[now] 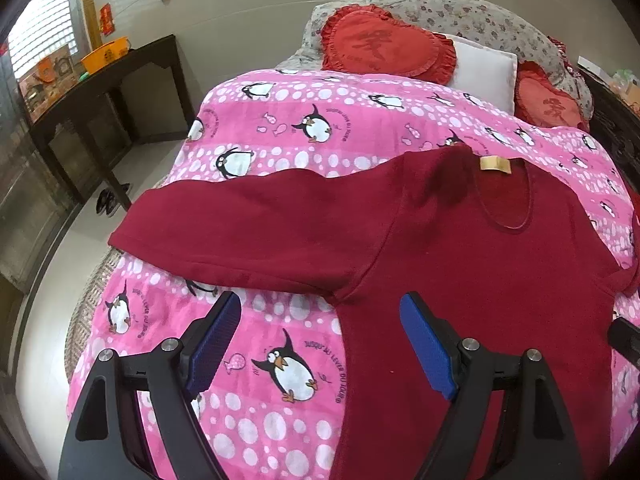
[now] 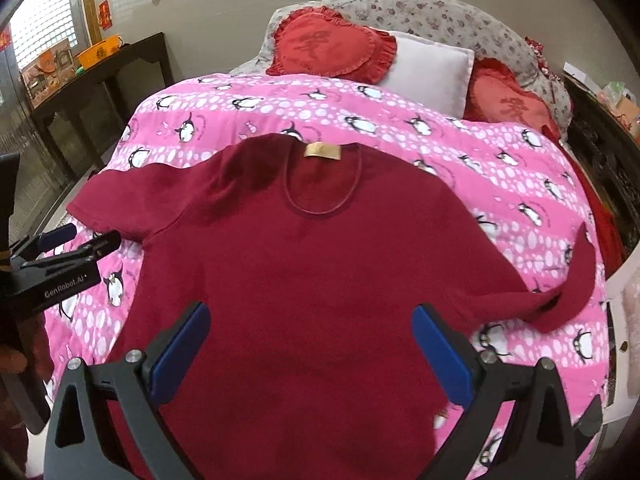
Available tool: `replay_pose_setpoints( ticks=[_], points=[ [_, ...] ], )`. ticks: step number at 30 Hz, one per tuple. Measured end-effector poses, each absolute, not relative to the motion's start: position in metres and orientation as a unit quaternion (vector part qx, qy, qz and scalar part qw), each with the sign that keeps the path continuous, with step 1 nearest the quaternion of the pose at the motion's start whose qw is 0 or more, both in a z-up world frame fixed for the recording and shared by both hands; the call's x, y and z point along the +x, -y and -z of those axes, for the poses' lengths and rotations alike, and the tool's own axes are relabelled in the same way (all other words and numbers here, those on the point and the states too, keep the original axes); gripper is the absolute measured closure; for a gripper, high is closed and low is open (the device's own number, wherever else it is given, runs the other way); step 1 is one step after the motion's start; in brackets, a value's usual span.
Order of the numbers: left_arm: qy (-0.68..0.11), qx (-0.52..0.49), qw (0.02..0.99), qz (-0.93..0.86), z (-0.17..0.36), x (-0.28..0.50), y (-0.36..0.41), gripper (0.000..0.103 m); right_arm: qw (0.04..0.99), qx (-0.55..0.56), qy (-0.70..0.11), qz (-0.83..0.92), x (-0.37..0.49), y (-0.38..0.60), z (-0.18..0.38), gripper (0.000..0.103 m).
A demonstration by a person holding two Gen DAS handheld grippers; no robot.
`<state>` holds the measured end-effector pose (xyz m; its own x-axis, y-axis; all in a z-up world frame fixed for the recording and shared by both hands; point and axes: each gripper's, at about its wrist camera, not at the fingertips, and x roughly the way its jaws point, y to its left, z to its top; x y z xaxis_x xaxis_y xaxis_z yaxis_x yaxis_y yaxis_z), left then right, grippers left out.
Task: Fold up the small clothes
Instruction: 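Move both open tools over the dark red shirt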
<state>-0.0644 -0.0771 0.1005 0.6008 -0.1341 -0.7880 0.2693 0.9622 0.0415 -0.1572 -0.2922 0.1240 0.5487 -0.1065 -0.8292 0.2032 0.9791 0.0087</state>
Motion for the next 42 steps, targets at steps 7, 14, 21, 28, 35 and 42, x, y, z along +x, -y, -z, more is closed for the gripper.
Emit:
replay_pose_setpoints(
  ticks=[7, 14, 21, 28, 35, 42],
  points=[
    [-0.433, 0.073, 0.892, 0.109, -0.099, -0.06, 0.074, 0.038, 0.879, 0.063, -0.463, 0.099, -0.144, 0.281, -0.115, 0.001],
    [-0.434, 0.077, 0.89, 0.115, -0.096, -0.061, 0.081, 0.038, 0.875, 0.064, -0.464, 0.127, -0.139, 0.285, -0.107, 0.001],
    [-0.434, 0.083, 0.89, 0.115, -0.094, -0.062, 0.085, 0.038, 0.874, 0.075, -0.462, 0.131, -0.139, 0.288, -0.104, 0.001],
    [-0.434, 0.083, 0.89, 0.113, -0.093, -0.062, 0.085, 0.038, 0.874, 0.08, -0.46, 0.132, -0.135, 0.286, -0.101, 0.001],
    [-0.434, 0.084, 0.89, 0.112, -0.092, -0.062, 0.083, 0.038, 0.874, 0.085, -0.46, 0.131, -0.13, 0.284, -0.098, 0.001],
    [-0.437, 0.08, 0.889, 0.111, -0.091, -0.062, 0.082, 0.038, 0.875, 0.087, -0.457, 0.132, -0.128, 0.281, -0.095, 0.001]
  ],
)
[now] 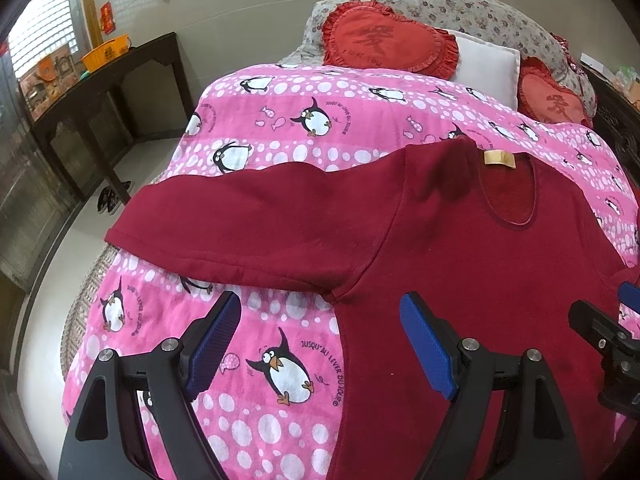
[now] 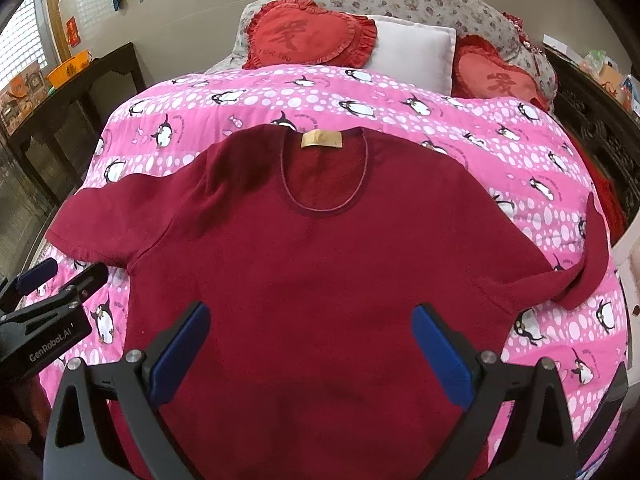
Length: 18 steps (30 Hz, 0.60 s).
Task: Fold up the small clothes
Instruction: 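Move both open tools over the dark red shirt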
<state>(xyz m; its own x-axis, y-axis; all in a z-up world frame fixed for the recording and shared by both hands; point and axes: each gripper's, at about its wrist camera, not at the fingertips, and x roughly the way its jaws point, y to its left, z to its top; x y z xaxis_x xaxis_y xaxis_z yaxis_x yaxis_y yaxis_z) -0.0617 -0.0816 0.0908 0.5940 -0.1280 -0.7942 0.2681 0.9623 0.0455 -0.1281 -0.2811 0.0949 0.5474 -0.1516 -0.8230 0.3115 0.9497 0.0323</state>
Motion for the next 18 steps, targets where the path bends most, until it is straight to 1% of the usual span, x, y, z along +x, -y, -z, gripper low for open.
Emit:
replay_pose_setpoints(
  ticks=[18],
  points=[
    [-0.44, 0.083, 0.886, 0.121, -0.087, -0.065, 0.091, 0.038, 0.867, 0.094, -0.466, 0.148, -0.124, 0.283, -0.082, 0.001]
  ],
)
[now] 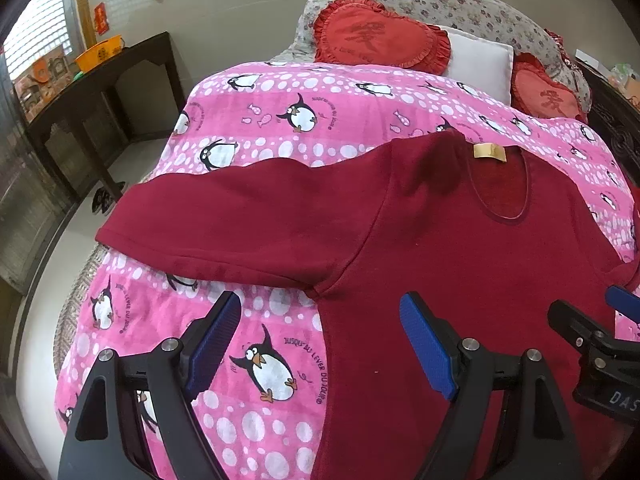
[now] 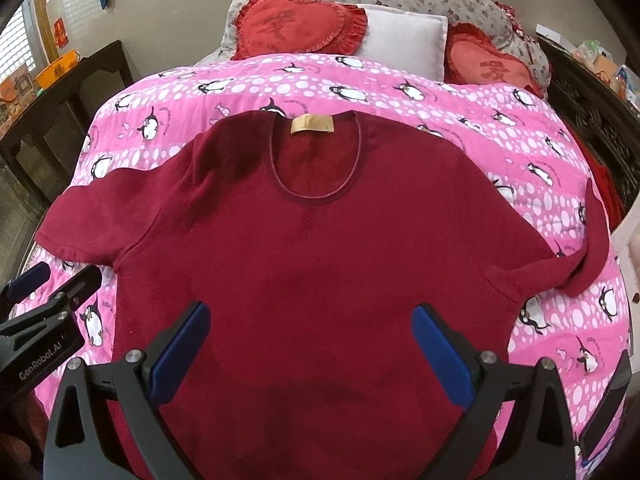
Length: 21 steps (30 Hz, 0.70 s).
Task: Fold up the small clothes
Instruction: 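Move both open tools over the dark red shirt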
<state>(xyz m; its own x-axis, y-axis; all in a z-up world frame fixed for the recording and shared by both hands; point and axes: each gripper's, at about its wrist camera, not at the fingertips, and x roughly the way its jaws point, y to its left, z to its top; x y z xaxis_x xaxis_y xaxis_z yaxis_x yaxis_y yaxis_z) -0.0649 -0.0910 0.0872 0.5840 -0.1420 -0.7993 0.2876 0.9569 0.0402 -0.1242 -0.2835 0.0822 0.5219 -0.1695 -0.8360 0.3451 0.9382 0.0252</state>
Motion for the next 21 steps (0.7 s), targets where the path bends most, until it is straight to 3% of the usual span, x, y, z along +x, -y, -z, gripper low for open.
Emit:
replay_pose_setpoints(
  ticks=[21],
  points=[
    [-0.449, 0.075, 0.884, 0.107, -0.078, -0.055, 0.083, 0.038, 0.852, 0.146, -0.479, 0.155, -0.112, 0.289, -0.064, 0.001]
  ],
)
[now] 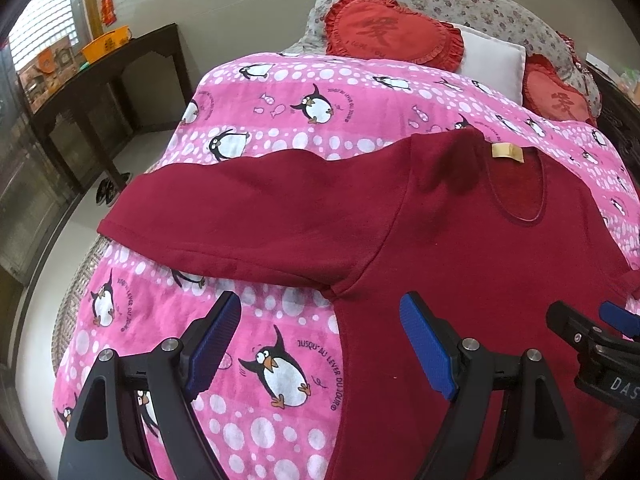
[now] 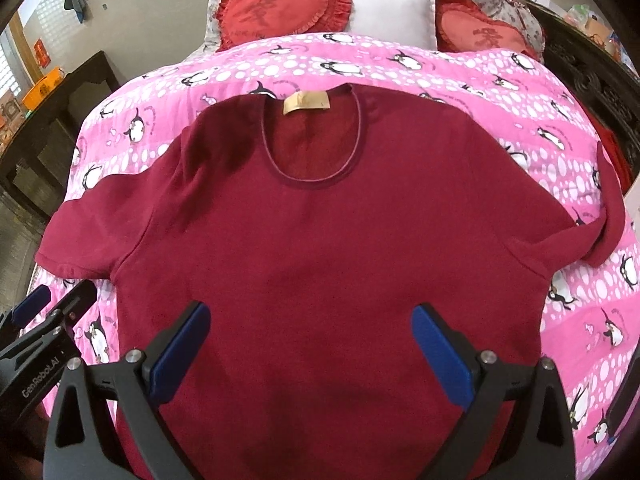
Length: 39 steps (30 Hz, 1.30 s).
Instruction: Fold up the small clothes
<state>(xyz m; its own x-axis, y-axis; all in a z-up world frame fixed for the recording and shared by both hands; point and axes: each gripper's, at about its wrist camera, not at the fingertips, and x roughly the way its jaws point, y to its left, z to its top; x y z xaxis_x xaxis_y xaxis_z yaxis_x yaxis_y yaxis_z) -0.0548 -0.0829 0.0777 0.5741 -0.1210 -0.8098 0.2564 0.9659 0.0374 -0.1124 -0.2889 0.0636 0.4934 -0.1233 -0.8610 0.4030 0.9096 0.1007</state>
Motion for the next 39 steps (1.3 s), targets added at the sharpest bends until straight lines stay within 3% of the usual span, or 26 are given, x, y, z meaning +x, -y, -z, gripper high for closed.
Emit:
replay_pose_setpoints(
  ticks=[17, 26, 36, 39],
  points=[
    [-0.457, 0.065, 0.882, 0.096, -0.075, -0.043, 0.069, 0.038, 0.847, 0.143, -0.488, 0.155, -0.105, 0.286, -0.053, 0.001],
    [-0.461, -0.009, 0.887, 0.028, -0.086, 0.005, -0.02, 0.04, 0.846, 0.133, -0.499, 0.133, -0.1, 0.278, -0.05, 0.001],
    [-0.492, -0.134, 0.856, -0.086, -0.043, 0.079, -0.135, 0.061, 0.839, 0.14, -0.51, 0.128, -0.098, 0.28, -0.042, 0.001],
    [-0.49, -0.17, 0.85, -0.094, -0.03, 0.087, -0.148, 0.061, 0.838, 0.136, -0.513, 0.125, -0.096, 0.279, -0.041, 0.001]
  ],
)
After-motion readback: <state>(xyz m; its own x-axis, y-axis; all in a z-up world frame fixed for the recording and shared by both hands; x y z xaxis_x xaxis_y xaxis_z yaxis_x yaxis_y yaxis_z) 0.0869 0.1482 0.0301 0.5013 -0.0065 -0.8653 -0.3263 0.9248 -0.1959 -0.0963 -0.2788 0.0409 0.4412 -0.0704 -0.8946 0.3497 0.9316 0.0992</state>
